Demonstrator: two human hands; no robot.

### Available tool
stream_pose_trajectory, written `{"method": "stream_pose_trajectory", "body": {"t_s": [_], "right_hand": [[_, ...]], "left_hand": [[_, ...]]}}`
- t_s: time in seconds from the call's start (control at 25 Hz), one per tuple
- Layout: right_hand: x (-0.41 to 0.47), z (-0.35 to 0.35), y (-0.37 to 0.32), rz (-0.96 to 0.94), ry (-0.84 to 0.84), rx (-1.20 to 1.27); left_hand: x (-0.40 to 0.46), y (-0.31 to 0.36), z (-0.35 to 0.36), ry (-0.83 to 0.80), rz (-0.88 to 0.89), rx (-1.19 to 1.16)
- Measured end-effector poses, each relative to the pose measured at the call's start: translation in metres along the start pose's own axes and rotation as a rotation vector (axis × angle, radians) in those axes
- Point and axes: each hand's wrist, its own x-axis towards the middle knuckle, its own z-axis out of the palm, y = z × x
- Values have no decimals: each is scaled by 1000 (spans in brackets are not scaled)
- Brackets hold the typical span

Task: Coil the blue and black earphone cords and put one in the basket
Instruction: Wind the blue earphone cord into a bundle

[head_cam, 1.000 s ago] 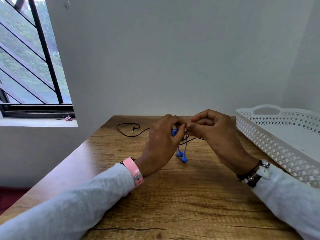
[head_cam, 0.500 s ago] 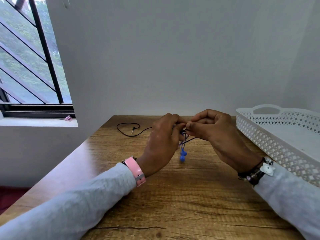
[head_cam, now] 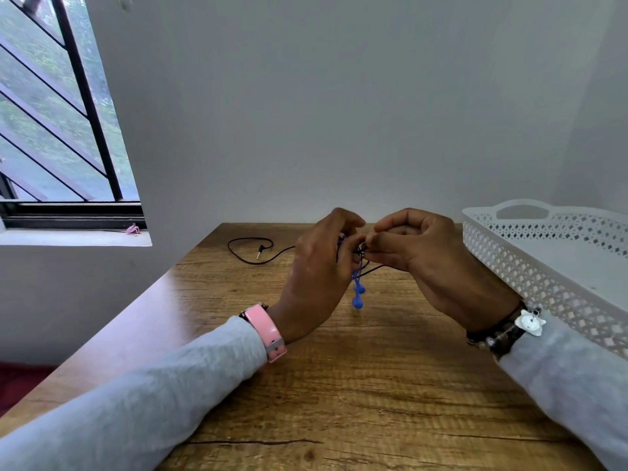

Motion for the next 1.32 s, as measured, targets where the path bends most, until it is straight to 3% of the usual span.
{"method": "stream_pose_trajectory", "body": {"t_s": [0.4, 0.68, 1.08, 1.32], "right_hand": [[2, -3, 1, 65, -29, -20], [3, -3, 2, 133, -159, -19], [1, 1, 5, -39, -23, -80], [5, -2, 4, -264, 65, -410]], "left_hand": [[-1, -3, 1, 21, 48, 78], [0, -3, 3, 0, 78, 97], [3, 0, 0, -20, -189, -174], [10, -3, -4, -157, -501, -544]]}}
